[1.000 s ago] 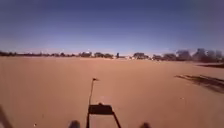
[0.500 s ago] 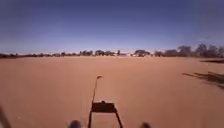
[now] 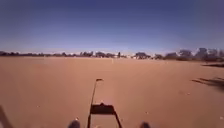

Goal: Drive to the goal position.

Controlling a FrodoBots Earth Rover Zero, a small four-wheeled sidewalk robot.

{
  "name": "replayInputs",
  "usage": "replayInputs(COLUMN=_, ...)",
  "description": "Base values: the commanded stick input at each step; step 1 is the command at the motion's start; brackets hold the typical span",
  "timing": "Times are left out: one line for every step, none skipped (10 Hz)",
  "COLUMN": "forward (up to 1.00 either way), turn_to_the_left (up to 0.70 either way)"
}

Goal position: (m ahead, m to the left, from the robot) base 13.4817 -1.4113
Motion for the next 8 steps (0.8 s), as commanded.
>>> replayInputs(forward=0.70, turn_to_the_left=0.00)
replayInputs(forward=0.70, turn_to_the_left=0.00)
replayInputs(forward=0.70, turn_to_the_left=0.00)
replayInputs(forward=0.70, turn_to_the_left=0.00)
replayInputs(forward=0.70, turn_to_the_left=0.00)
replayInputs(forward=0.70, turn_to_the_left=0.00)
replayInputs(forward=0.70, turn_to_the_left=0.00)
replayInputs(forward=0.70, turn_to_the_left=0.00)
